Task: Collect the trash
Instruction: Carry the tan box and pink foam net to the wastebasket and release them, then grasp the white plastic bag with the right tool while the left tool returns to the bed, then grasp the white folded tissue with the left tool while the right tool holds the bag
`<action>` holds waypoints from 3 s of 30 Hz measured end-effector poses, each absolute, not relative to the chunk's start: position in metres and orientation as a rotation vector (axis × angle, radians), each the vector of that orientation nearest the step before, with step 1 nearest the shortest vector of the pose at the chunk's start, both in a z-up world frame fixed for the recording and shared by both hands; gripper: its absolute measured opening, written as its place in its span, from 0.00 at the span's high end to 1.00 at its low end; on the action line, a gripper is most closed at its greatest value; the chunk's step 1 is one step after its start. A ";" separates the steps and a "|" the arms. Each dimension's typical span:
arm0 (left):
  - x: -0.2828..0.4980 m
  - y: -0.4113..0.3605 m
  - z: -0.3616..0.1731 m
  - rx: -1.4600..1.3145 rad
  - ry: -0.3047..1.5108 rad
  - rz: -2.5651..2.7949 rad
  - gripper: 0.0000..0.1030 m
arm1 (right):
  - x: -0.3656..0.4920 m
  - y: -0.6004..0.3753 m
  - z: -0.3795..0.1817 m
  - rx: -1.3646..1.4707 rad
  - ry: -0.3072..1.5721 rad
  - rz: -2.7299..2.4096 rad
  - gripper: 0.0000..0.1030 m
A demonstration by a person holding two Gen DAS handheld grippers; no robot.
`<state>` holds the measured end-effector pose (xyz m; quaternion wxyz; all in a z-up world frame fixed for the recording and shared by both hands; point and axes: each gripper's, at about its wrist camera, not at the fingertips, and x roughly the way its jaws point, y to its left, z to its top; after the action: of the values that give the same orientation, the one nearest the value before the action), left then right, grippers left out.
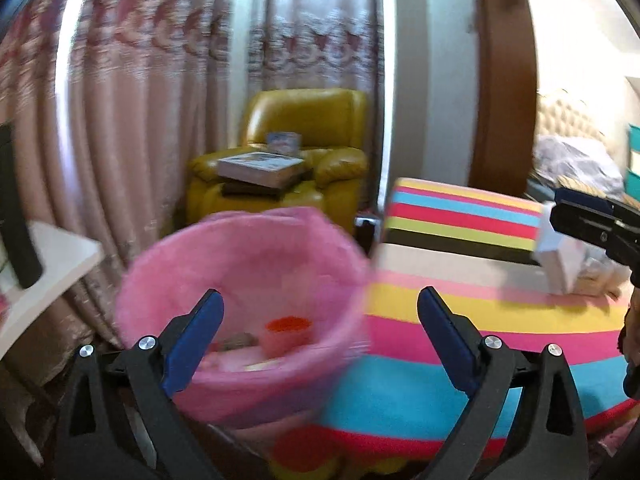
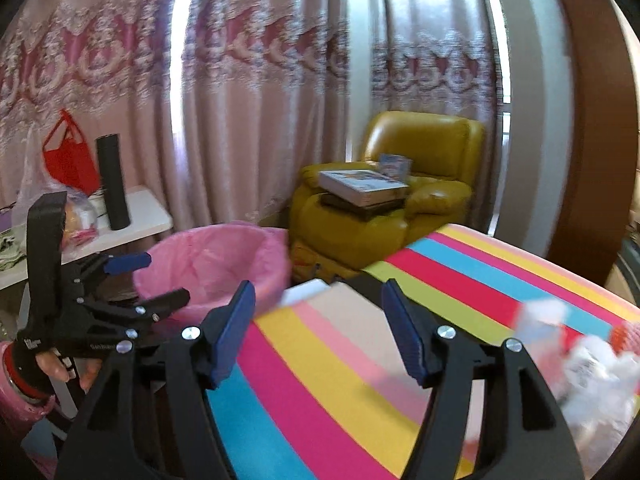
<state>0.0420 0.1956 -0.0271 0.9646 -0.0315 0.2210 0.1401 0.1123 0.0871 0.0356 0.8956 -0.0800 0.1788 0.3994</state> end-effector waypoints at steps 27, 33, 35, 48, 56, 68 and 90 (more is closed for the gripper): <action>0.129 0.055 -0.049 0.051 0.460 0.004 0.11 | 0.163 -0.131 -0.021 0.002 0.577 0.264 0.36; 0.128 0.059 -0.049 0.028 0.453 0.004 0.11 | 0.184 -0.105 -0.027 -0.059 0.633 0.260 0.37; 0.127 0.059 -0.048 0.027 0.445 0.005 0.11 | 0.187 -0.100 -0.029 -0.083 0.649 0.252 0.37; 0.128 0.054 -0.050 0.053 0.448 0.012 0.11 | 0.147 -0.121 -0.018 -0.053 0.529 0.231 0.77; 0.127 0.049 -0.051 0.095 0.443 0.028 0.11 | 0.111 -0.159 -0.012 -0.022 0.460 0.171 0.77; 0.128 0.016 -0.041 0.063 0.508 -0.101 0.11 | 0.081 -0.214 -0.003 0.134 0.381 0.166 0.77; 0.190 -0.189 -0.043 0.188 0.641 -0.423 0.15 | 0.046 -0.313 -0.017 0.191 0.386 0.023 0.77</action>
<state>0.1899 -0.1893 -0.0430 0.9228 0.0915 0.3124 -0.2061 0.0458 -0.3131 -0.0175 0.9768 0.0948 0.1916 0.0114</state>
